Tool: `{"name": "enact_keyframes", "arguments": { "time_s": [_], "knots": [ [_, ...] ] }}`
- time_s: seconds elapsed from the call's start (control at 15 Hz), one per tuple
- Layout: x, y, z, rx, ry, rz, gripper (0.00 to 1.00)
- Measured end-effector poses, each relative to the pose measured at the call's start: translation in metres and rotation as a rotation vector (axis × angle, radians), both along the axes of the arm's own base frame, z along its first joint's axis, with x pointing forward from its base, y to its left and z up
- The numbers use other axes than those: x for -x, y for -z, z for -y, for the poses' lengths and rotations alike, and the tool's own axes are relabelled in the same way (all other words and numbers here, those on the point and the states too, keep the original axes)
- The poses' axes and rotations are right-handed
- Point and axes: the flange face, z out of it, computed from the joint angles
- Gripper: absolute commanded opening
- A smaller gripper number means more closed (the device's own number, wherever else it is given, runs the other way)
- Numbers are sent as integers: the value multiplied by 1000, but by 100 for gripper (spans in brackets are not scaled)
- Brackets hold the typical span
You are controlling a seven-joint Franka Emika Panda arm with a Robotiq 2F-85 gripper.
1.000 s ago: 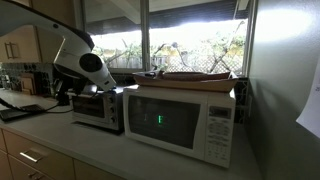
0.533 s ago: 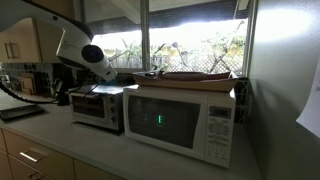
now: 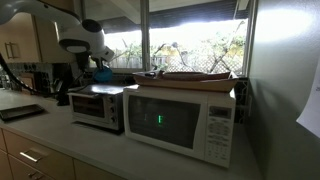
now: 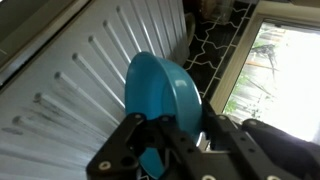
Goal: Put the bowl upright
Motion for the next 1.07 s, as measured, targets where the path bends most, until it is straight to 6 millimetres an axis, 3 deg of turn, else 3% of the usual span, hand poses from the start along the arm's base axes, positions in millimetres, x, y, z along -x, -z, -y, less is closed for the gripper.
{"name": "enact_keyframes", "arguments": {
  "time_s": [0.33, 1.07],
  "knots": [
    [-14, -33, -38, 289, -72, -7, 4],
    [-30, -10, -118, 895, -306, -78, 5]
  ]
}}
